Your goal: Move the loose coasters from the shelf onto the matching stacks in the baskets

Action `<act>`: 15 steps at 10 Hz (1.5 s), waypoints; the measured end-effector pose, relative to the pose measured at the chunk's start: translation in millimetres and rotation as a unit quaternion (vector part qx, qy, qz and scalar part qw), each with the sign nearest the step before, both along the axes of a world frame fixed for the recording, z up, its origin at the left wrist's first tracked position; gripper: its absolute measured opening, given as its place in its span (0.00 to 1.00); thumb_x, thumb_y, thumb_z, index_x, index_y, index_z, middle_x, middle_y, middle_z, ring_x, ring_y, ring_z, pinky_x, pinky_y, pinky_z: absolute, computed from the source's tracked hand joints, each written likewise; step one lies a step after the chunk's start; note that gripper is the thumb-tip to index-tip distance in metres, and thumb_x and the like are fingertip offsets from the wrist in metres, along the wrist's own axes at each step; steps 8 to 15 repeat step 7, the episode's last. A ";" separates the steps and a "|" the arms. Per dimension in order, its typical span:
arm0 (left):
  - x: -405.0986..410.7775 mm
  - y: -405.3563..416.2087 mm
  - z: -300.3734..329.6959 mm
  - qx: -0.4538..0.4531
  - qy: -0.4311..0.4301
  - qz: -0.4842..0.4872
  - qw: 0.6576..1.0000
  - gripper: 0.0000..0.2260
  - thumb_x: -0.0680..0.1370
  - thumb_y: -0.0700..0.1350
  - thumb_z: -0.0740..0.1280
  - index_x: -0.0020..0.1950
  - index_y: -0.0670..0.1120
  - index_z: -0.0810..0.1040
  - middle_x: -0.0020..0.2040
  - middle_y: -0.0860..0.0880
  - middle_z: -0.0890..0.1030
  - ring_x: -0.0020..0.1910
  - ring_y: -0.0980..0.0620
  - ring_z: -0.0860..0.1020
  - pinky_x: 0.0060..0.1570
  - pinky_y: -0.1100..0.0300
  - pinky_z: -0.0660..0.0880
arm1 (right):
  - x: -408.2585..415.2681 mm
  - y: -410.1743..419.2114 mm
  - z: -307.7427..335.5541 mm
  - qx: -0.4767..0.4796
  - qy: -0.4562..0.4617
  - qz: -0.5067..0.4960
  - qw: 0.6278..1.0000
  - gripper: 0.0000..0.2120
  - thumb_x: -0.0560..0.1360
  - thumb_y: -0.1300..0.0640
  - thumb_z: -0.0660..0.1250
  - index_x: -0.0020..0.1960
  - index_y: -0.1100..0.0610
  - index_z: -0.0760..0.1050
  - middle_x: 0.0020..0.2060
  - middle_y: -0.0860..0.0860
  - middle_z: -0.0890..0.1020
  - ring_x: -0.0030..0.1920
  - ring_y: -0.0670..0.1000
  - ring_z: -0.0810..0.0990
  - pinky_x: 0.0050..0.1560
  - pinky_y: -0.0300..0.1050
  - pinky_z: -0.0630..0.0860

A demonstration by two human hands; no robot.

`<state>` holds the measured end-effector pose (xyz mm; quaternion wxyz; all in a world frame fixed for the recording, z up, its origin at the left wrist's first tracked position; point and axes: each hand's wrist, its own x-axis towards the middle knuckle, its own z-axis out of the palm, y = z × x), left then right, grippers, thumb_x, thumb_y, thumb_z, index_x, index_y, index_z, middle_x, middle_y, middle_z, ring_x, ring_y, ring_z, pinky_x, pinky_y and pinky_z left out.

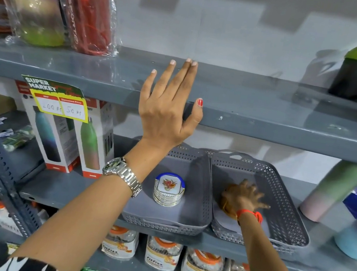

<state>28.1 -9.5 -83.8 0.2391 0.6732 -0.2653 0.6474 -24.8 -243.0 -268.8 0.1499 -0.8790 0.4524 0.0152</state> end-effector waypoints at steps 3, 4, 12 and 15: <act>0.7 0.5 0.8 0.006 0.001 0.006 1.000 0.24 0.78 0.53 0.54 0.69 0.43 0.74 0.66 0.48 0.77 0.67 0.47 0.73 0.67 0.49 0.64 | -4.4 -5.4 0.4 0.046 -0.012 0.032 0.998 0.41 0.68 0.40 0.70 0.72 0.55 0.57 0.70 0.59 0.62 0.69 0.64 0.61 0.68 0.60 0.66; 1.6 1.2 2.4 0.013 0.000 0.016 1.000 0.24 0.78 0.53 0.54 0.68 0.43 0.74 0.66 0.48 0.77 0.66 0.47 0.73 0.66 0.49 0.65 | -4.1 -5.5 -1.7 0.049 0.007 0.038 0.998 0.44 0.67 0.37 0.69 0.74 0.54 0.53 0.71 0.59 0.60 0.70 0.64 0.59 0.70 0.63 0.63; -8.4 2.6 4.5 0.014 0.035 -0.003 0.999 0.24 0.79 0.53 0.54 0.70 0.43 0.73 0.68 0.47 0.75 0.68 0.46 0.72 0.68 0.48 0.62 | -45.3 23.2 12.1 -0.035 -0.205 -0.005 0.978 0.45 0.71 0.36 0.64 0.76 0.56 0.46 0.75 0.60 0.50 0.74 0.63 0.51 0.72 0.68 0.53; -8.4 2.6 4.5 0.014 0.035 -0.003 0.999 0.24 0.79 0.53 0.54 0.70 0.43 0.73 0.68 0.47 0.75 0.68 0.46 0.72 0.68 0.48 0.62 | -45.3 23.2 12.1 -0.035 -0.205 -0.005 0.978 0.45 0.71 0.36 0.64 0.76 0.56 0.46 0.75 0.60 0.50 0.74 0.63 0.51 0.72 0.68 0.53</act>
